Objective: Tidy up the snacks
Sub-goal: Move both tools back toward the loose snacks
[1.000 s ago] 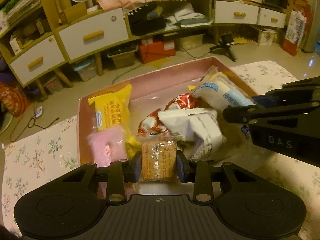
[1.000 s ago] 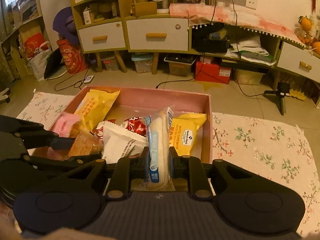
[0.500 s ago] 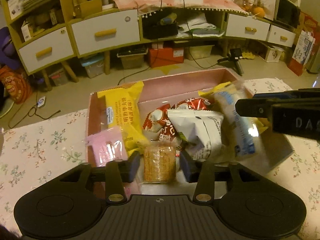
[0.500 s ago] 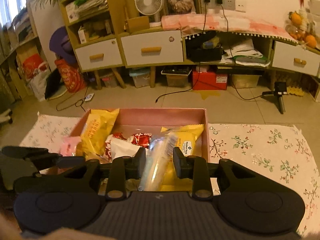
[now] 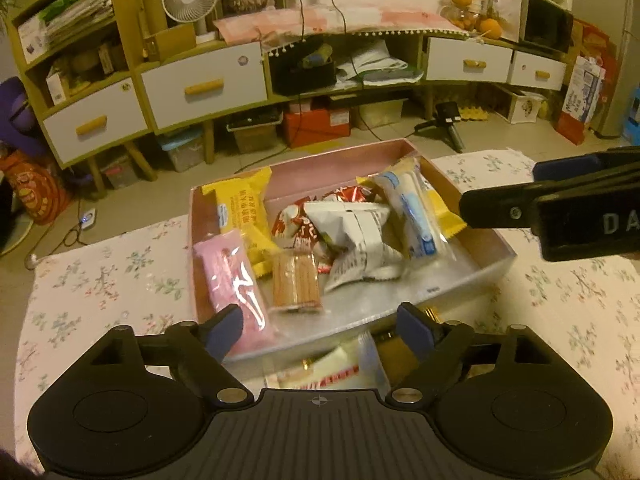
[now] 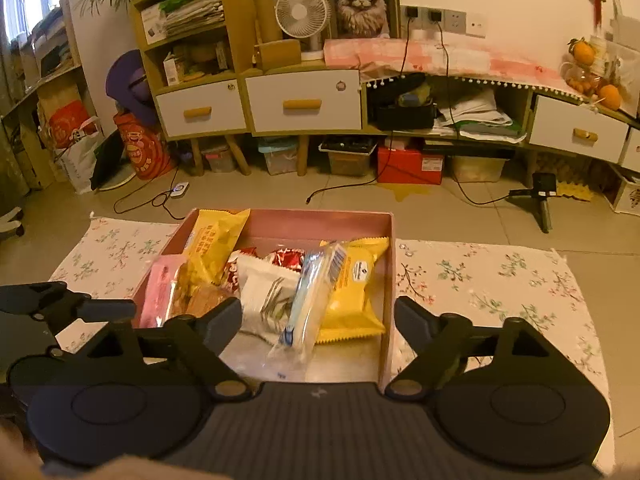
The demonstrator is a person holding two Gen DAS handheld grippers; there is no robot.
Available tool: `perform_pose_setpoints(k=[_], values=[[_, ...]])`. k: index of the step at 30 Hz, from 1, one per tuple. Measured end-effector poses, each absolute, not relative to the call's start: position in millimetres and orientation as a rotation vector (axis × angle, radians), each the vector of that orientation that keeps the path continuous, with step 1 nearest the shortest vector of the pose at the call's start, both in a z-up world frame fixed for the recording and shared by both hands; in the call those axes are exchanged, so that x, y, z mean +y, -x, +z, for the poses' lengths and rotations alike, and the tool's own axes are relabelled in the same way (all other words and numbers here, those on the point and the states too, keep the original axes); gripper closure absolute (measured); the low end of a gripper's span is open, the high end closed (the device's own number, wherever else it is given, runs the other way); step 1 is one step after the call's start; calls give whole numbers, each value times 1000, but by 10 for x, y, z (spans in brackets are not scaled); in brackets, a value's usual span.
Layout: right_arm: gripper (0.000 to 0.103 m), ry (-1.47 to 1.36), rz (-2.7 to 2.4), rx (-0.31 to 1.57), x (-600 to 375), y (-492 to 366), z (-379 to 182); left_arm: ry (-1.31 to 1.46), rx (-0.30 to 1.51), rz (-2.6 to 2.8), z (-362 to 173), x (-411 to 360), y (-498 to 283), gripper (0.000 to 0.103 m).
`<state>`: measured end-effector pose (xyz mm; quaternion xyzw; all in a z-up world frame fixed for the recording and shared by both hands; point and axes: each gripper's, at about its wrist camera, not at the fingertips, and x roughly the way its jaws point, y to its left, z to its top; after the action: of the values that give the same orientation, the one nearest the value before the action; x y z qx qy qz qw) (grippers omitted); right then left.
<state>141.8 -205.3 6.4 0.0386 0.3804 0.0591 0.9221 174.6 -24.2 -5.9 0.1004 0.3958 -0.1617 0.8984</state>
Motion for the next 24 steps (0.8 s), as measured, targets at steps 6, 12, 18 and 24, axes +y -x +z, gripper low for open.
perform_pose_setpoints(k=[6,12,18,24], values=[[4,-68,111,765,-2048,-1213,133,-191,818,-328,36,-134,-1476,9],[2,-41,127,773,-1994,-1002,128,-175,818,-336,42,-30,-1129,6],[1,-4,147,793,-1915,-803,110,-168,833,-351,-17,80,-787,6],[1,-4,142,824,-1876,-616,47,-168,877,-361,-107,147,-483,6]])
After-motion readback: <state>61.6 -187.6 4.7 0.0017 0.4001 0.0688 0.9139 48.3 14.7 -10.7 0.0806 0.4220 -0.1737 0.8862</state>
